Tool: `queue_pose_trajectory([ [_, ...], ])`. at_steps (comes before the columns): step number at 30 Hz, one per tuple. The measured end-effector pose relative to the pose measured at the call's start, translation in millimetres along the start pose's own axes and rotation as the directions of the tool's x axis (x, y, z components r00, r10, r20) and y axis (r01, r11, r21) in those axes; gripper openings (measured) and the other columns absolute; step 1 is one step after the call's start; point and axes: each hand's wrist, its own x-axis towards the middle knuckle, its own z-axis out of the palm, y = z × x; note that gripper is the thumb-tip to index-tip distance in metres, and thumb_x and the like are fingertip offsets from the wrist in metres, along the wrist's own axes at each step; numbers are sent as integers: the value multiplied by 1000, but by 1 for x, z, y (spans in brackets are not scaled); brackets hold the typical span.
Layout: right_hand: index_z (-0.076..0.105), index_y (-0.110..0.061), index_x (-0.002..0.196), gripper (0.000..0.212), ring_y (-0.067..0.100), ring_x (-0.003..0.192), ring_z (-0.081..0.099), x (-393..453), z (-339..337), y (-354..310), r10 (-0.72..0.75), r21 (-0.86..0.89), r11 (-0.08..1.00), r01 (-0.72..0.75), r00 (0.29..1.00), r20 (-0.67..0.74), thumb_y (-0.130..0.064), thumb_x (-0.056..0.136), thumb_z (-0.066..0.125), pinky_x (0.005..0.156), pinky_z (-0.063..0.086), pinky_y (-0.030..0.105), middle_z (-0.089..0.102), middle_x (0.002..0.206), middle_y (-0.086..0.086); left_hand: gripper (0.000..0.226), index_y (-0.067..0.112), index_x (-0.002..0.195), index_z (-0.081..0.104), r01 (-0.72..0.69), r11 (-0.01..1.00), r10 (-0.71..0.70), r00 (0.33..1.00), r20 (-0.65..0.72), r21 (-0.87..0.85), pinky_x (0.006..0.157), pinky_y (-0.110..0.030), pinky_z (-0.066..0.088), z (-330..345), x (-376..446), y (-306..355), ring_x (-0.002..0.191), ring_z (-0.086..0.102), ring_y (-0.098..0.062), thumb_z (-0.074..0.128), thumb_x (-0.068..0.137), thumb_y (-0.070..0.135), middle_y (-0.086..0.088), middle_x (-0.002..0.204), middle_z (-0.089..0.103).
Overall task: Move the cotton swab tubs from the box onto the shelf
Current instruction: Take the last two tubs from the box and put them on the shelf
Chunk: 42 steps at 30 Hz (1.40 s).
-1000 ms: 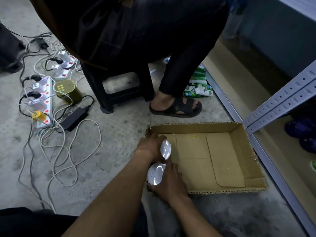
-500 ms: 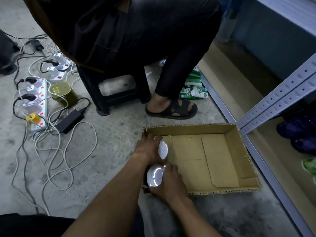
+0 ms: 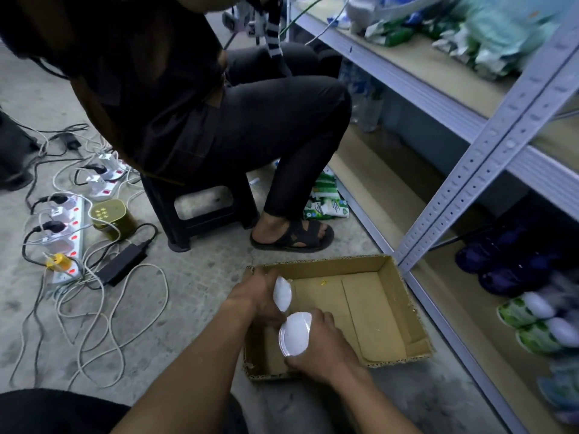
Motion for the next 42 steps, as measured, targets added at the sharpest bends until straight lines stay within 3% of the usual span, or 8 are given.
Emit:
queue_pose_trajectory([
  [9,25,-18,145,102,28,124,50,-51,-102,7,-73,-28,997,72,996,-58,-54,66,79,92,51,39,40,142,3,107,36,146,30,-91,988,95,995,-24,125,96,-44,47,-60,-44,50,128,40,-31,76,53,63,-4,142,38],
  [14,38,-18,137,88,27,117,53,-93,-177,22,-147,-78,987,138,981,-125,-51,66,78,79,45,17,49,120,-3,111,40,142,34,-156,965,169,985,-46,210,95,-45,49,-95,-75,101,122,46,-28,63,41,75,0,133,44],
  [18,32,-21,143,102,26,114,49,-136,-236,41,-163,-151,980,130,959,-233,-60,61,79,83,49,38,39,140,2,112,39,148,30,-245,933,277,956,-93,263,96,-40,47,-118,-104,157,123,47,-25,61,49,79,3,141,42],
  [21,30,-19,148,106,28,121,48,-180,-283,59,-155,-163,981,109,939,-306,-63,64,77,85,47,39,31,146,2,113,38,149,31,-312,898,373,914,-161,310,100,-34,45,-132,-128,208,126,48,-21,55,47,81,3,146,42],
  [27,41,-20,140,91,28,116,53,-289,-354,106,-109,-164,986,23,838,-535,-60,66,76,92,51,45,45,134,4,105,38,143,42,-507,794,584,791,-184,336,102,-33,43,-150,-171,317,124,51,-16,56,48,81,6,142,47],
  [33,40,-22,148,94,21,124,49,-379,-391,163,-16,-68,997,-42,734,-679,-58,69,75,91,41,31,47,144,4,101,38,146,38,-676,637,757,639,-136,371,98,-33,44,-143,-208,423,124,50,-15,59,56,78,9,142,46],
  [37,46,-22,142,89,21,117,53,-411,-399,195,84,-38,987,-157,698,-711,-59,66,73,92,46,32,51,139,4,98,32,148,38,-754,535,838,529,-130,381,101,-33,40,-133,-228,481,127,48,-18,63,61,72,6,144,45],
  [42,45,-24,141,96,23,119,53,-422,-394,224,234,20,954,-298,704,-671,-66,57,66,98,49,42,48,141,1,94,26,150,37,-785,490,865,492,-100,380,104,-30,37,-118,-232,529,132,45,-21,72,69,59,0,148,44],
])
